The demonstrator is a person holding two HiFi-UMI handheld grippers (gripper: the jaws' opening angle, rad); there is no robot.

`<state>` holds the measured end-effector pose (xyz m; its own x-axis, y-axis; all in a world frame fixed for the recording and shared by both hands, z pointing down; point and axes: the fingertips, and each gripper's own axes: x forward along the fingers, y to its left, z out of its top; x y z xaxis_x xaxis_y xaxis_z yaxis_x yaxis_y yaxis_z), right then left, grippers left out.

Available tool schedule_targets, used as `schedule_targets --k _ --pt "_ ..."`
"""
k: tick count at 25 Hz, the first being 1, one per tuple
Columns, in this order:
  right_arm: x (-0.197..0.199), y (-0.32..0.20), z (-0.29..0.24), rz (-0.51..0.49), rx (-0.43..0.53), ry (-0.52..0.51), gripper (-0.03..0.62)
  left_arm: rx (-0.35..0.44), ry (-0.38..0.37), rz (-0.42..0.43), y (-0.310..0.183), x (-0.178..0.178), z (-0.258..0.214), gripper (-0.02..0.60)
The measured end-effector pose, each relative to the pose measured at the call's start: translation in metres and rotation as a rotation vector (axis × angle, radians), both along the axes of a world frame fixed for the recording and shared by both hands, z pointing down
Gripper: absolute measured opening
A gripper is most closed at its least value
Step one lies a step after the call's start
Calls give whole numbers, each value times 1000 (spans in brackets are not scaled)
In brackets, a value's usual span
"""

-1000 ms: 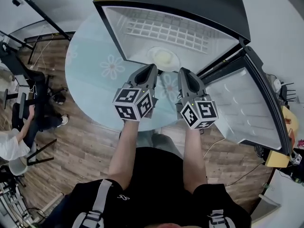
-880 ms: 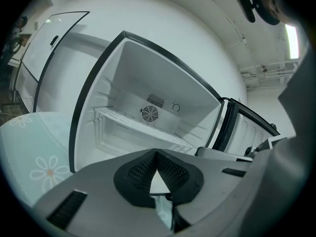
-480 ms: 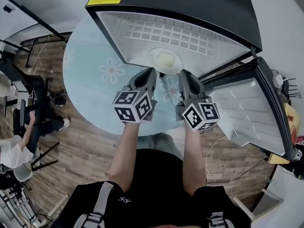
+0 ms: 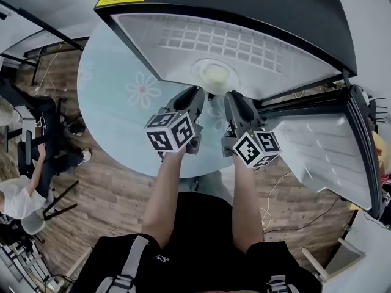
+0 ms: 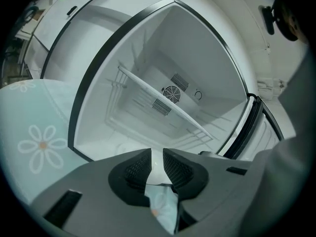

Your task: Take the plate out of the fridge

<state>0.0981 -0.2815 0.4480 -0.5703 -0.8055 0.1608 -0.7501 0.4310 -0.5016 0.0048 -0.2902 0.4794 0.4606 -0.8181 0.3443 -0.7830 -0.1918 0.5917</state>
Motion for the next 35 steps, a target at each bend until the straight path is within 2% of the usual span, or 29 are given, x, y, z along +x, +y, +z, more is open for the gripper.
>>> schedule_targets --k 3,5,7,8,11,16,19,20,21,26,35 --pt "-9 -4 15 17 -32 -10 74 -29 1 5 -8 -6 14 86" --pt "-8 -7 24 29 -54 -19 72 -57 9 21 -13 -2 24 153" --pt "-7 -11 32 38 -80 -26 96 -83 18 20 -17 -1 33 170" --pt "-6 -11 37 44 -96 -33 121 -92 24 10 -19 -1 36 170" --pt "-3 -13 52 80 -144 -63 124 -110 41 -21 -28 -6 43 170" --pt "0 -18 78 133 -214 -83 124 -178 23 -75 -39 -20 64 170" --pt "1 -20 91 166 -254 -105 131 -204 8 -71 -43 -19 73 170" --pt "1 -21 94 173 -264 -113 161 -211 12 -72 -44 -19 75 170" --pt "2 -21 96 183 -272 -115 164 -217 19 -73 -45 -19 76 170" --pt "15 -23 111 246 -323 -89 164 -241 36 -76 -49 -19 81 170" --pt "14 -26 129 271 -384 -172 164 -288 27 -47 -49 -17 98 170"
